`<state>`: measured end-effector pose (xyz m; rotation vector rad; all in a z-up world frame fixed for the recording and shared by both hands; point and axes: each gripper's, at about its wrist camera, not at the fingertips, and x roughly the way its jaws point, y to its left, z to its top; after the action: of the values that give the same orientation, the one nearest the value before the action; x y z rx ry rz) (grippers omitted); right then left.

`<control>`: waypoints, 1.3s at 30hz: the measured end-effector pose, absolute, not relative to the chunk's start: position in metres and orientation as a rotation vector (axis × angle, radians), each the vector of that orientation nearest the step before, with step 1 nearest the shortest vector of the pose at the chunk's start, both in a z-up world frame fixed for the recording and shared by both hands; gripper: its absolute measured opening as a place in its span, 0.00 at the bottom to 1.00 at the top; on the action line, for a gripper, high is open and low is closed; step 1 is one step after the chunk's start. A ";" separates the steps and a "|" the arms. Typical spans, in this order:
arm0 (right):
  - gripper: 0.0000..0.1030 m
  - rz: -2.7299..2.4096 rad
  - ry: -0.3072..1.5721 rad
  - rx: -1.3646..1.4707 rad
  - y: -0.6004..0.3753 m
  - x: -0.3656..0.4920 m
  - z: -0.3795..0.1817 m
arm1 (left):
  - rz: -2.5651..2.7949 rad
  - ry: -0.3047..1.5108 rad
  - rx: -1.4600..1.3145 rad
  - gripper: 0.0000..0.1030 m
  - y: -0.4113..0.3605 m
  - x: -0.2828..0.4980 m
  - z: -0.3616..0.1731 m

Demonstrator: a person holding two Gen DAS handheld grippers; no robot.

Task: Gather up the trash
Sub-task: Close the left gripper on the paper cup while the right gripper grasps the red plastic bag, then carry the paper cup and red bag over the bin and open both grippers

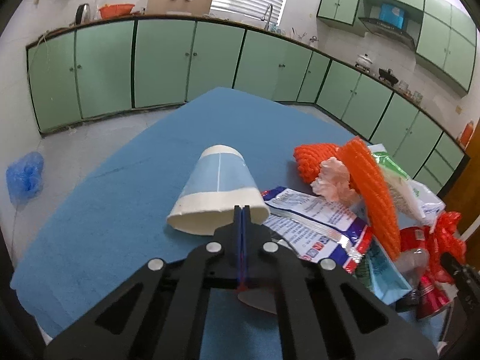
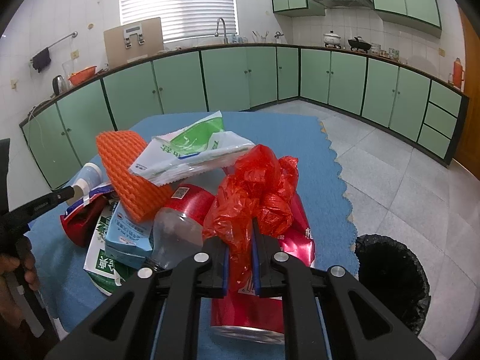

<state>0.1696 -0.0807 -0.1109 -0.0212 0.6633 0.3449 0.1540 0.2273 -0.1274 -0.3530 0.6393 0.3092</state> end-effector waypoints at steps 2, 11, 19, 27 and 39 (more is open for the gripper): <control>0.11 0.345 0.660 -0.025 -0.080 0.169 -0.111 | 0.298 0.643 -0.351 0.08 0.223 0.154 -0.124; 0.11 0.342 0.659 -0.024 -0.080 0.168 -0.113 | 0.288 0.647 -0.343 0.53 0.207 0.159 -0.120; 0.11 0.342 0.668 -0.021 -0.080 0.169 -0.116 | 0.317 0.692 -0.407 0.31 0.217 0.175 -0.134; 0.11 0.342 0.674 -0.020 -0.081 0.173 -0.117 | 0.343 0.702 -0.417 0.07 0.222 0.193 -0.134; 0.08 0.357 0.584 0.004 -0.094 0.162 -0.081 | 0.322 0.566 -0.333 0.02 0.195 0.162 -0.085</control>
<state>0.1619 -0.0941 -0.0815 0.0044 0.5837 0.3567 0.1624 0.1953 -0.0854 -0.3327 0.5661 0.3221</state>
